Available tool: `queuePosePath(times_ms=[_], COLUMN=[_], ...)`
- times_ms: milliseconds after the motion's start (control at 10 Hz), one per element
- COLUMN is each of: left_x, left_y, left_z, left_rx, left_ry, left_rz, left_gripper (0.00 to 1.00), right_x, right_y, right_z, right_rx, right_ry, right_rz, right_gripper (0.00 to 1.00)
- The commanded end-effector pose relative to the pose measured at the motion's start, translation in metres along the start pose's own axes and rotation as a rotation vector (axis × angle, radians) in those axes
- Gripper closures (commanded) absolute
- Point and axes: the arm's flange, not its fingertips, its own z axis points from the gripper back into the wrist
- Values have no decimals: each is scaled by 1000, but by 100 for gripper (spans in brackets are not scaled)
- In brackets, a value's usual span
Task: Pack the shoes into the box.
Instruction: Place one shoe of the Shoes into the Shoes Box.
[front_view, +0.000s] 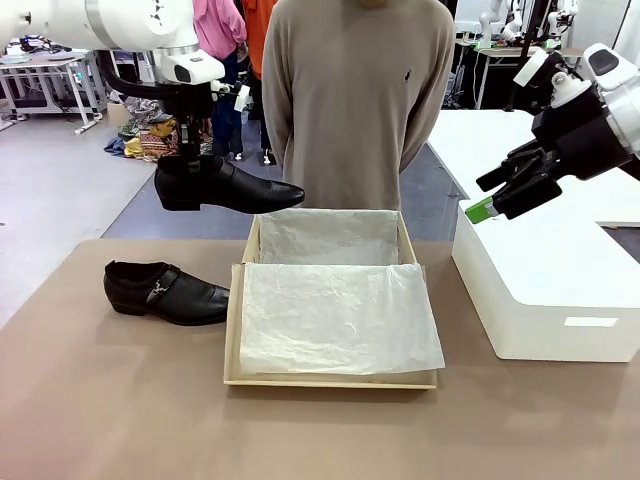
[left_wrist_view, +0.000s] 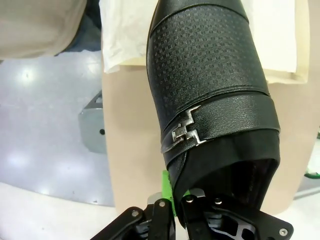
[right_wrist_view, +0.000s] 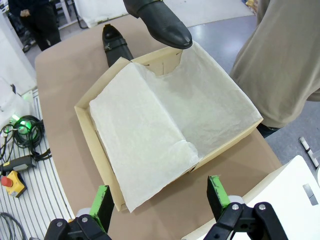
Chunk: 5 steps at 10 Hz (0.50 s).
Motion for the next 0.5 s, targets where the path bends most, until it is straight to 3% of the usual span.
queuePosePath(times_ms=[0, 400], left_x=[-2, 11], left_y=[1, -2], left_z=[4, 2], left_rx=[16, 9], left_ry=[3, 2], left_rz=[0, 11], left_gripper=[100, 100], right_x=[0, 0], right_y=[-3, -3], right_z=[-1, -1], right_rx=[14, 14], right_ry=[-22, -22], right_rz=[15, 15], right_gripper=[0, 0])
